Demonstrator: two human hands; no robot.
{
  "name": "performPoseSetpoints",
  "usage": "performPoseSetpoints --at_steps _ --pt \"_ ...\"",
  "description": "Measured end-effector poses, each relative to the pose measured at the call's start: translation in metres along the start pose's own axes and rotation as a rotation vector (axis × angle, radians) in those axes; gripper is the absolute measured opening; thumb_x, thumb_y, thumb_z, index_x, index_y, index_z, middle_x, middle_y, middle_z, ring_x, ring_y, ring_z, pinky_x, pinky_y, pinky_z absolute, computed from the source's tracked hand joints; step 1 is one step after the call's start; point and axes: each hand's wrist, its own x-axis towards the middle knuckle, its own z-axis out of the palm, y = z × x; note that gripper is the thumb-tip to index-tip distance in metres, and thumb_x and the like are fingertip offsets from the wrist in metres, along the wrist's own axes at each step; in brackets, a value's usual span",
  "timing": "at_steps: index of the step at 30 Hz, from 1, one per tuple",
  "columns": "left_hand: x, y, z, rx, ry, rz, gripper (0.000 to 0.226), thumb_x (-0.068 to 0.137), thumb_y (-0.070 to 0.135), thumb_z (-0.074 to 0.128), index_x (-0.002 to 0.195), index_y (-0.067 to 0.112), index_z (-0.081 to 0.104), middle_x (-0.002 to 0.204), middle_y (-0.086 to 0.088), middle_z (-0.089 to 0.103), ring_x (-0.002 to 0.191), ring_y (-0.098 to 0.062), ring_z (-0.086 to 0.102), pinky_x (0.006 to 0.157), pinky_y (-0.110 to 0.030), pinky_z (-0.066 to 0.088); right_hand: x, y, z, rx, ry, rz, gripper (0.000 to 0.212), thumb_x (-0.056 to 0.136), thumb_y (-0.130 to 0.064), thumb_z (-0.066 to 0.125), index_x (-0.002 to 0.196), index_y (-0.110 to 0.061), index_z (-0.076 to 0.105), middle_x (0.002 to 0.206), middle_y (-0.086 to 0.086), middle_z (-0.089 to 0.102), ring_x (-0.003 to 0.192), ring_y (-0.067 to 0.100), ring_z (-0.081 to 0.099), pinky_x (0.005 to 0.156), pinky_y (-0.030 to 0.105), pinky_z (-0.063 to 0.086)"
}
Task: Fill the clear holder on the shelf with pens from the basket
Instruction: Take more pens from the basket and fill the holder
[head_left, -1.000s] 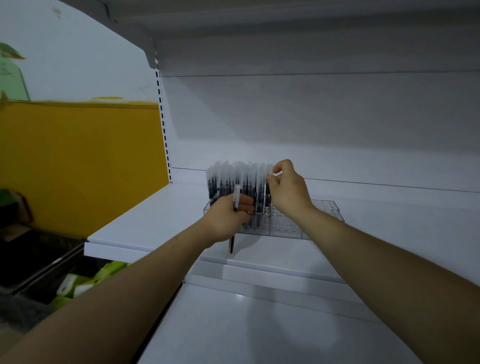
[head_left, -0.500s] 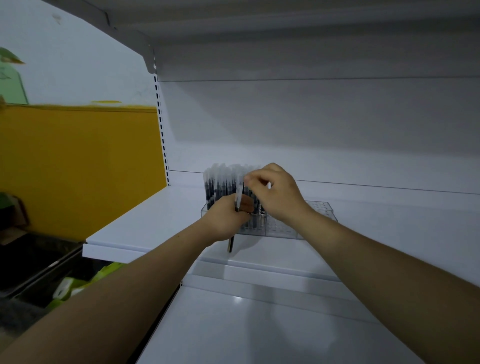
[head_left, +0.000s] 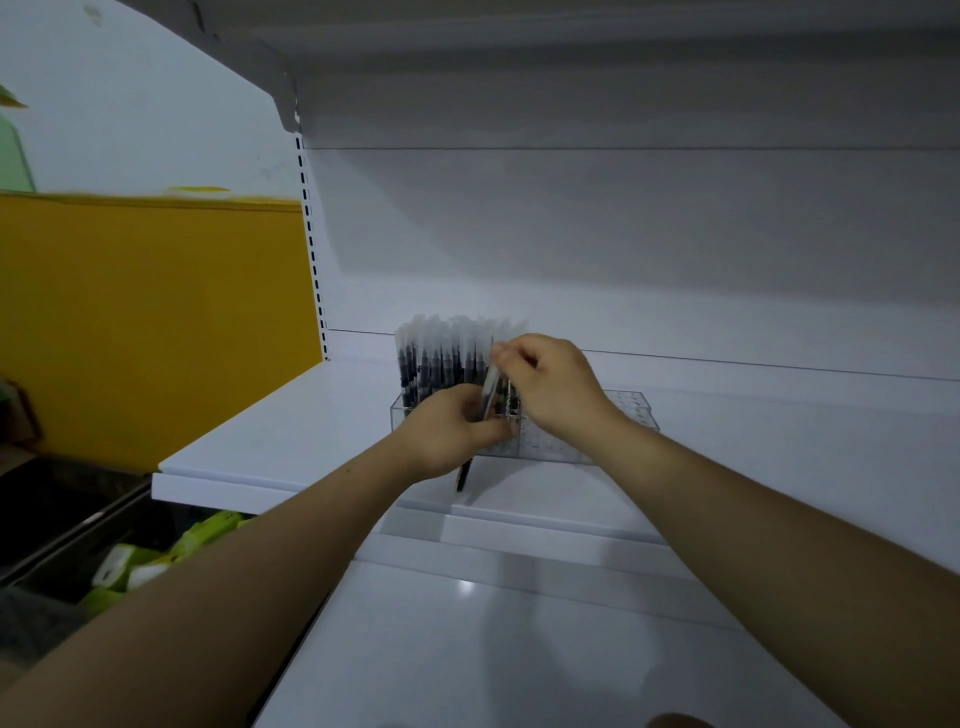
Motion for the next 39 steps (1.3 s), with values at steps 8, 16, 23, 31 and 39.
performPoseSetpoints --at_steps 8,16,23,31,39 --pt "-0.024 -0.035 -0.002 0.484 -0.034 -0.037 0.067 0.087 0.058 0.055 0.142 0.022 0.043 0.144 0.000 0.048 0.128 -0.020 0.047 0.104 -0.030 0.037 0.022 0.004 -0.028 0.167 0.236 0.055 0.021 0.096 -0.035 0.051 0.084 -0.020 0.060 0.090 0.007 0.068 0.082 0.027 0.068 0.074 0.049 0.058" --pt "-0.039 -0.062 0.011 0.739 -0.058 -0.011 0.068 0.092 0.065 0.031 0.145 0.023 0.036 0.155 0.002 0.031 0.141 -0.018 0.028 0.115 -0.044 0.021 0.033 0.017 -0.018 0.074 0.231 0.066 0.022 0.095 -0.038 0.051 0.078 -0.026 0.057 0.086 0.003 0.068 0.084 0.024 0.066 0.079 0.049 0.056" --pt "-0.044 -0.071 0.021 0.791 -0.017 -0.004 0.095 0.074 0.077 -0.005 0.150 0.027 0.023 0.160 0.003 0.017 0.147 -0.017 0.011 0.118 -0.049 0.006 0.027 0.028 0.004 0.026 0.163 0.050 0.024 0.098 -0.033 0.050 0.117 -0.018 0.053 0.083 -0.006 0.059 0.078 0.018 0.060 0.079 0.043 0.056" --pt "-0.045 -0.071 0.023 0.809 0.011 -0.009 0.066 0.095 0.062 0.019 0.150 0.026 0.024 0.160 0.003 0.018 0.147 -0.016 0.013 0.118 -0.045 0.008 0.021 0.035 0.015 -0.132 0.098 0.012 0.035 0.098 -0.025 0.052 0.131 -0.017 0.043 0.093 0.012 0.061 0.081 0.026 0.057 0.073 0.034 0.046" --pt "-0.045 -0.065 0.018 0.782 -0.032 -0.032 0.065 0.095 0.061 0.022 0.149 0.026 0.026 0.160 0.002 0.018 0.147 -0.017 0.012 0.118 -0.046 0.008 0.020 0.034 0.015 -0.225 0.071 0.048 0.043 0.097 -0.030 0.053 0.136 -0.018 0.038 0.089 0.006 0.059 0.075 0.020 0.053 0.070 0.028 0.040"
